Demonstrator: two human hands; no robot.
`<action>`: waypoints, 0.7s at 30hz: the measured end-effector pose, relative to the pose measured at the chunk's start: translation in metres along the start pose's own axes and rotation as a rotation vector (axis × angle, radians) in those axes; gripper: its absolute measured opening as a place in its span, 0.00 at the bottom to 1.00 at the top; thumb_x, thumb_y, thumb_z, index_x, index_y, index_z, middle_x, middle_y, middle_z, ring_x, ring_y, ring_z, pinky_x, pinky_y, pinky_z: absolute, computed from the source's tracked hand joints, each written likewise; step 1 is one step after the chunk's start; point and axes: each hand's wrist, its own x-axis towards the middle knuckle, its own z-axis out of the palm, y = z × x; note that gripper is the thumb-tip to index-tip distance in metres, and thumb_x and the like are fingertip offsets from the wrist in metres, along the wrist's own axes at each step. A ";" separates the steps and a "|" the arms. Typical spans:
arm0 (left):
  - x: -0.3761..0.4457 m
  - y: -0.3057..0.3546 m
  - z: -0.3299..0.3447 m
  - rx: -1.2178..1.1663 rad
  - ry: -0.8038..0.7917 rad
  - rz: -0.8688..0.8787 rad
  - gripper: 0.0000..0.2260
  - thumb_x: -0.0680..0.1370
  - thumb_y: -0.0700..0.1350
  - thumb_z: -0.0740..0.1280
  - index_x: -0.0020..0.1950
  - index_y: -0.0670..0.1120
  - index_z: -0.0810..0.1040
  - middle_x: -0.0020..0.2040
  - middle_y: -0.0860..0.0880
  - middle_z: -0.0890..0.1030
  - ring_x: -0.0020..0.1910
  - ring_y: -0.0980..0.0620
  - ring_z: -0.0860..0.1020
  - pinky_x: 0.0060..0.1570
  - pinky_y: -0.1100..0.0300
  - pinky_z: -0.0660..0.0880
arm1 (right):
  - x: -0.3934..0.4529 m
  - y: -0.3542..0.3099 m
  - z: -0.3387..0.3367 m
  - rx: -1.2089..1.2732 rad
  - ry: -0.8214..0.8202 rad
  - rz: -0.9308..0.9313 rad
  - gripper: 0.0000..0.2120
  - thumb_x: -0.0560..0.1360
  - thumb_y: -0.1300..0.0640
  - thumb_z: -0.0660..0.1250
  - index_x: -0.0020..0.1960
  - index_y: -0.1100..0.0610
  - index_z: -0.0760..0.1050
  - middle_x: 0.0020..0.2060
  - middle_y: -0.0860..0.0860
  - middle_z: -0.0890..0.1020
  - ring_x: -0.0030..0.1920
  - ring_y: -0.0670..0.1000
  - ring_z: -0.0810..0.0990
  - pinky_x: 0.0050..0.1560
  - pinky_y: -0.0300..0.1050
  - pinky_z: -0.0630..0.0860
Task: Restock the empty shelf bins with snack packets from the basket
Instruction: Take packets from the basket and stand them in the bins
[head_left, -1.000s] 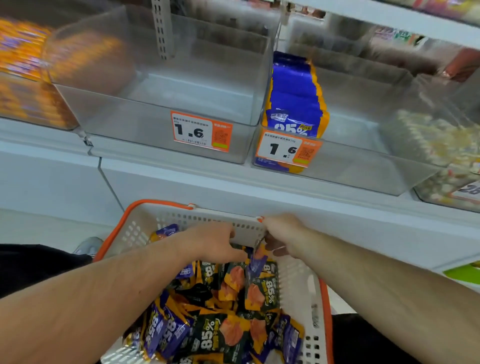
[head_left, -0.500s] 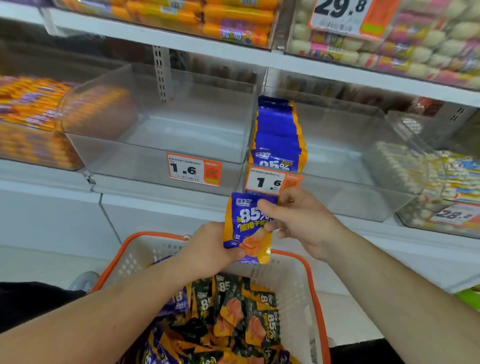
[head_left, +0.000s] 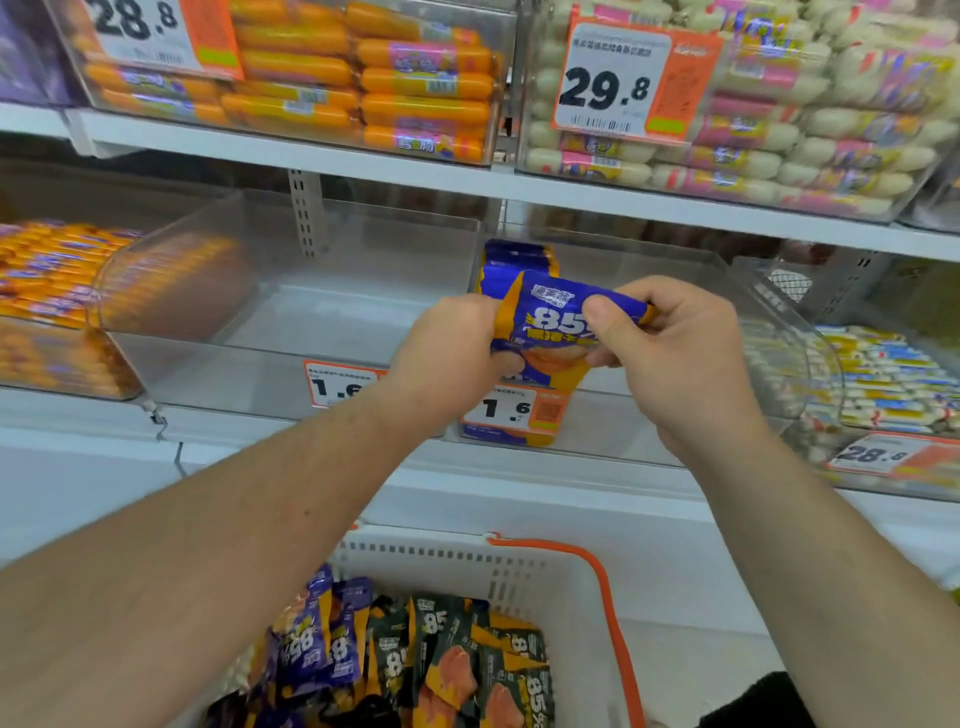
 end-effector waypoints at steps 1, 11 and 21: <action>0.005 -0.002 0.004 -0.019 0.019 -0.008 0.15 0.72 0.46 0.74 0.57 0.46 0.81 0.53 0.45 0.82 0.52 0.44 0.79 0.46 0.56 0.73 | 0.001 0.001 0.000 -0.013 0.008 -0.010 0.10 0.75 0.60 0.71 0.37 0.52 0.76 0.25 0.45 0.80 0.28 0.44 0.80 0.33 0.39 0.76; 0.002 -0.011 0.022 0.293 0.192 0.045 0.26 0.70 0.58 0.75 0.63 0.48 0.77 0.58 0.47 0.75 0.59 0.45 0.70 0.55 0.52 0.64 | 0.004 0.013 0.007 -0.140 -0.055 -0.077 0.12 0.76 0.58 0.71 0.36 0.47 0.74 0.32 0.46 0.81 0.37 0.50 0.81 0.36 0.41 0.76; -0.008 -0.022 0.026 0.230 0.240 -0.032 0.21 0.70 0.58 0.75 0.57 0.49 0.76 0.59 0.49 0.73 0.61 0.47 0.68 0.59 0.51 0.61 | 0.010 0.019 0.006 -0.169 -0.077 0.002 0.08 0.77 0.51 0.68 0.40 0.47 0.73 0.35 0.45 0.81 0.33 0.41 0.81 0.32 0.34 0.75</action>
